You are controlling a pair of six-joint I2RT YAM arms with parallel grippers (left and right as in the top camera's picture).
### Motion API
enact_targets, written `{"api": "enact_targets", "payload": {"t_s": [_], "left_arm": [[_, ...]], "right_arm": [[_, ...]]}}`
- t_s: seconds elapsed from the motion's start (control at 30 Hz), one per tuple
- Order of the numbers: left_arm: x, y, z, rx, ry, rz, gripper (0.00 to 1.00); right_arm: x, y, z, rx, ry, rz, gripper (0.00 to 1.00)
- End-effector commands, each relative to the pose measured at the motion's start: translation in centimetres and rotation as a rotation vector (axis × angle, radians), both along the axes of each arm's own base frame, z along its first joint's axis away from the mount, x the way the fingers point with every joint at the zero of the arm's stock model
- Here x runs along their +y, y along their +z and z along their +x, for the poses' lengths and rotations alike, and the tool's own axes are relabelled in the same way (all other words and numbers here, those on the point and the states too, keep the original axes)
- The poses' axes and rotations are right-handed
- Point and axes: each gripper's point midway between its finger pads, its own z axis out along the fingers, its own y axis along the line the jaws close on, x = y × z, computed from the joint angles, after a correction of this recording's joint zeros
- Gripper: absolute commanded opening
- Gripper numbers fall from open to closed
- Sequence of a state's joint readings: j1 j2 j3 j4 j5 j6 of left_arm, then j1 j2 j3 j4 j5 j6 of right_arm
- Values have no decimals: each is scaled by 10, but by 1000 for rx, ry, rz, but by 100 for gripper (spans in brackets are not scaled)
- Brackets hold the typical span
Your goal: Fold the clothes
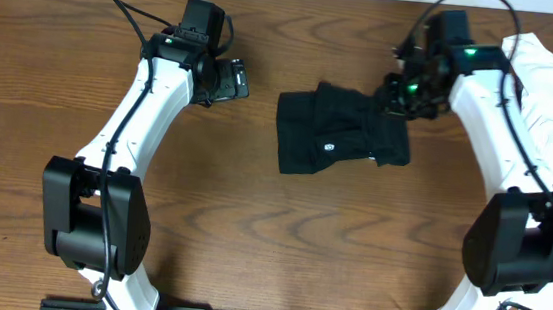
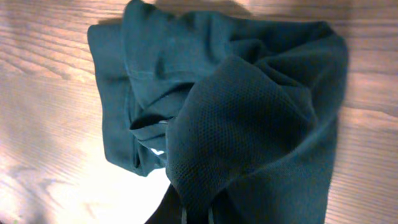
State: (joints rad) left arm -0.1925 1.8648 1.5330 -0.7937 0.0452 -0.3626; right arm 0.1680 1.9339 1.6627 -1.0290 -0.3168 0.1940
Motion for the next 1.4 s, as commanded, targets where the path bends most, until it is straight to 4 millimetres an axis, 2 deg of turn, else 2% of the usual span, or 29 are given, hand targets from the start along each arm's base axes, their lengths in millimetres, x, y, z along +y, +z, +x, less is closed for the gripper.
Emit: {"api": "enact_targets", "payload": {"t_s": [0.0, 0.17, 0.3, 0.33, 0.37, 0.43, 0.47, 0.67, 0.77, 0.9, 1.1, 1.37], "left_arm": [[3, 2, -1, 3, -2, 13, 99], [4, 1, -2, 8, -2, 14, 99], [4, -2, -3, 13, -2, 14, 96], [3, -4, -4, 19, -5, 8, 83], [-2, -5, -6, 25, -15, -12, 65], [-20, -3, -8, 34, -52, -101, 13], [-32, -1, -8, 32, -77, -155, 6], [-100, 22, -3, -26, -232, -426, 6], [-130, 25, -4, -39, -283, -529, 6], [-159, 14, -4, -35, -305, -558, 6], [-193, -3, -7, -15, -324, -585, 6], [-220, -33, -10, 26, -320, -604, 6]], "right_arm": [[18, 10, 5, -37, -23, -12, 1], [47, 3, 10, -65, 15, 4, 1], [57, -5, 12, -65, 35, 6, 1], [58, -6, 13, -67, 37, 6, 1], [58, -7, 14, -69, 37, 6, 1], [59, -6, 15, -76, 36, 8, 1], [58, -5, 17, -80, 34, 10, 1], [53, -4, 19, -74, 28, 33, 1], [59, 0, 16, -71, 67, 96, 1], [63, 14, 15, -71, 81, 169, 1], [44, 42, 19, -100, 42, 173, 1], [24, 47, 20, -86, 11, 164, 1]]}}
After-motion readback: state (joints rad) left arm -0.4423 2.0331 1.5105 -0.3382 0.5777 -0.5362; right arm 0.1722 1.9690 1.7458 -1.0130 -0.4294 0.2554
